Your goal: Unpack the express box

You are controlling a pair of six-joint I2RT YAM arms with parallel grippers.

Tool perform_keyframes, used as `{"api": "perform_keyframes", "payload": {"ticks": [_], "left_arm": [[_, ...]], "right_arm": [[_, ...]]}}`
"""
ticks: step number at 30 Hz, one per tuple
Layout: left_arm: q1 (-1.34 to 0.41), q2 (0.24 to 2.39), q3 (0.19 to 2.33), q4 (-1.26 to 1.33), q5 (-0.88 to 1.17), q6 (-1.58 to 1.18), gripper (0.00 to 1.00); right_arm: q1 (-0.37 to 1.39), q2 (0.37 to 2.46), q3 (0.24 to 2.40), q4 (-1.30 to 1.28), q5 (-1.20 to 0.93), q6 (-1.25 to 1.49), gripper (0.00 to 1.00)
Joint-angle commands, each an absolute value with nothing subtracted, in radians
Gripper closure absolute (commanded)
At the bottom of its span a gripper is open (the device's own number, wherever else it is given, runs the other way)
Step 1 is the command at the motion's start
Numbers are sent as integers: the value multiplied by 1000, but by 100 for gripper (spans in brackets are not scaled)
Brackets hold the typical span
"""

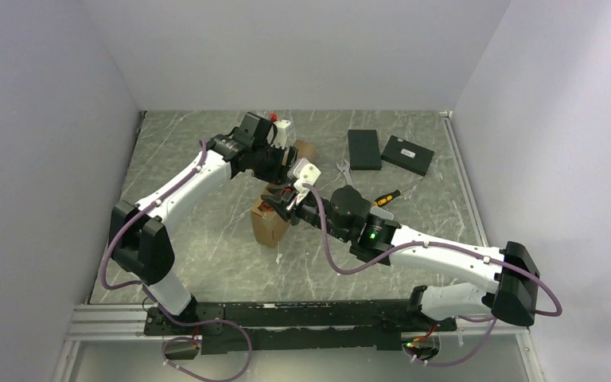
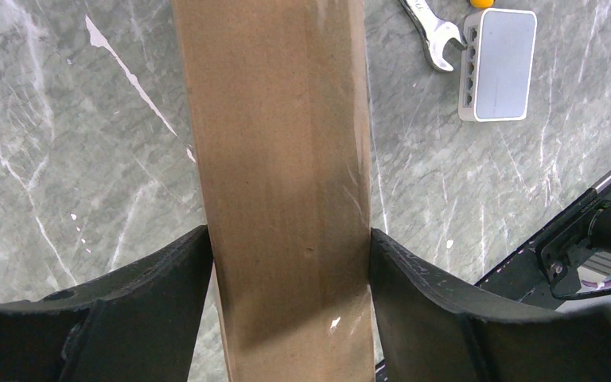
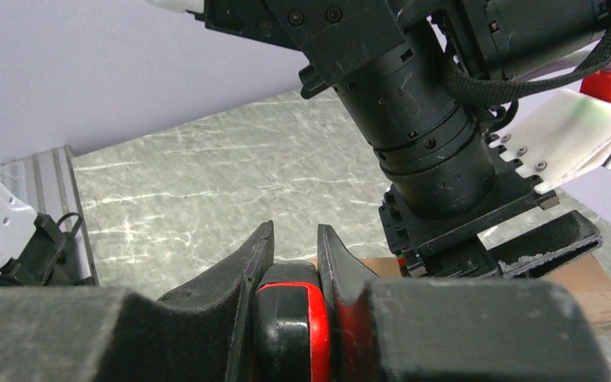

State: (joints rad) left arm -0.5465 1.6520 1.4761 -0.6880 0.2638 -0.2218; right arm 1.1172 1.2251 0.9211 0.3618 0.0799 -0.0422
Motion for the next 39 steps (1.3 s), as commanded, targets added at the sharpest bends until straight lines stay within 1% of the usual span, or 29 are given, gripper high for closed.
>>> {"api": "perform_keyframes", "payload": {"ticks": [1, 13, 18, 39], "left_arm": [[-549, 1635, 1462, -681, 269, -190, 28], [-549, 1637, 1463, -681, 268, -189, 29], [-549, 1635, 1461, -681, 267, -189, 29], [-549, 1637, 1460, -683, 266, -186, 29]], "right_arm": [[1124, 1226, 973, 382, 97, -55, 100], [1135, 1171, 945, 424, 42, -42, 100], [1137, 1195, 952, 397, 79, -54, 100], [1139, 1224, 958, 361, 99, -63, 100]]}}
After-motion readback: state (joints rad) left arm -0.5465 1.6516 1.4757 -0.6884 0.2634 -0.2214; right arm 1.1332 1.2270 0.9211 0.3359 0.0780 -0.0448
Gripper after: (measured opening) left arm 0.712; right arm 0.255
